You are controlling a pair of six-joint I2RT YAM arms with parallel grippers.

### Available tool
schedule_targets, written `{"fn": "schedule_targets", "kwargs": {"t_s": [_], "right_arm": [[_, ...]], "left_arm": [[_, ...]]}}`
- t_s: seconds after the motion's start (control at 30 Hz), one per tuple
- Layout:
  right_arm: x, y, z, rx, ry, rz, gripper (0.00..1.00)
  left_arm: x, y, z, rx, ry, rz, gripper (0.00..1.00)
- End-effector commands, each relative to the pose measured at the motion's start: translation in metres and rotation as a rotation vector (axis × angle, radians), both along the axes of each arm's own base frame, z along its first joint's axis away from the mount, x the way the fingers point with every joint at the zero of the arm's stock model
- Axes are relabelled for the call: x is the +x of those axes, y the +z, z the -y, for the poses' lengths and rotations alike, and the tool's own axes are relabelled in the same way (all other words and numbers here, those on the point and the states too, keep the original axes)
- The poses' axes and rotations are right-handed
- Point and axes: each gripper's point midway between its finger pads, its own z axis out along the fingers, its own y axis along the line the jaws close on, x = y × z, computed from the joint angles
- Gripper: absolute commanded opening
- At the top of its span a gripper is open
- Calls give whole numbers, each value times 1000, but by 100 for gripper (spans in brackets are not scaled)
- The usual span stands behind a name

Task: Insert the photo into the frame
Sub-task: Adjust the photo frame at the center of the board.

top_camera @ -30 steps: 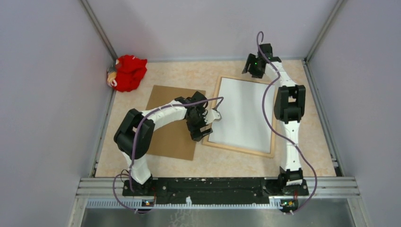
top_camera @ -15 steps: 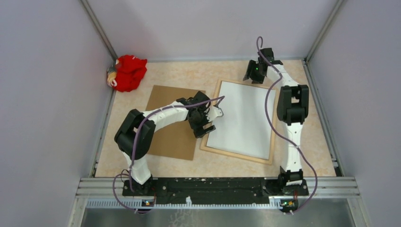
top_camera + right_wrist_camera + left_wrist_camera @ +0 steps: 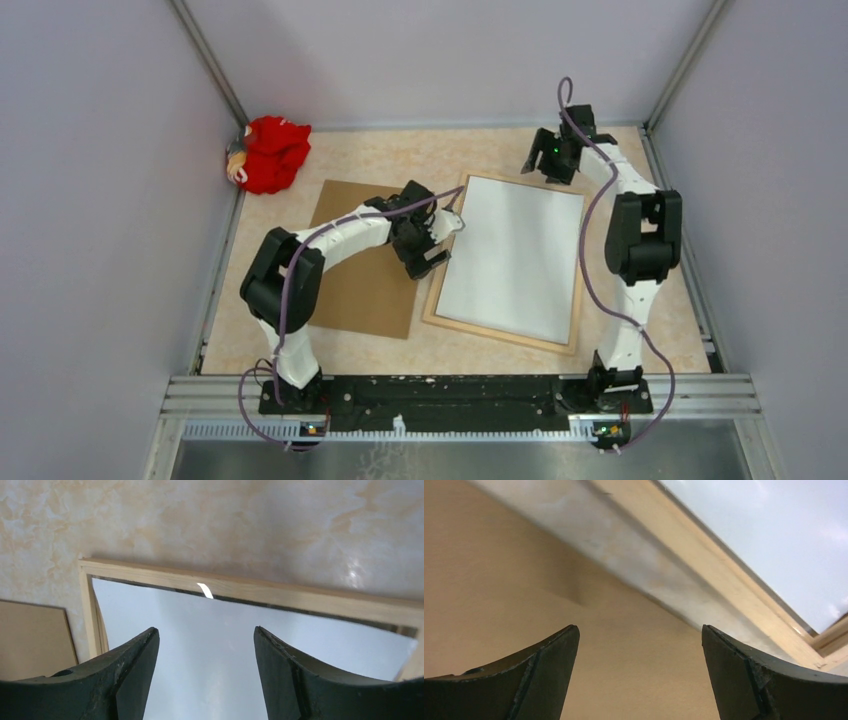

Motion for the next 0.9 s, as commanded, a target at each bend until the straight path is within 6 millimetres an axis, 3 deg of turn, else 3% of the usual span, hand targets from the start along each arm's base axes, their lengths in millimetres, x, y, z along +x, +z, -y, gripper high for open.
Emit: {"fn": "schedule_targets", "kwargs": {"t_s": [0.0, 0.1, 0.3, 0.57, 0.87], "right_arm": [[-12, 48, 51, 3, -169, 119, 70], [-31, 37, 80, 28, -253, 110, 70], [-52, 2, 101, 23, -310, 51, 59], [-47, -4, 126, -58, -371, 50, 56], [-33, -21, 125, -41, -345, 16, 55]], "left_arm": [[34, 24, -7, -60, 71, 38, 99], [43, 31, -13, -82, 94, 36, 99], [50, 35, -17, -97, 113, 34, 99], [49, 31, -17, -96, 119, 17, 99], [45, 33, -16, -102, 117, 0, 99]]}}
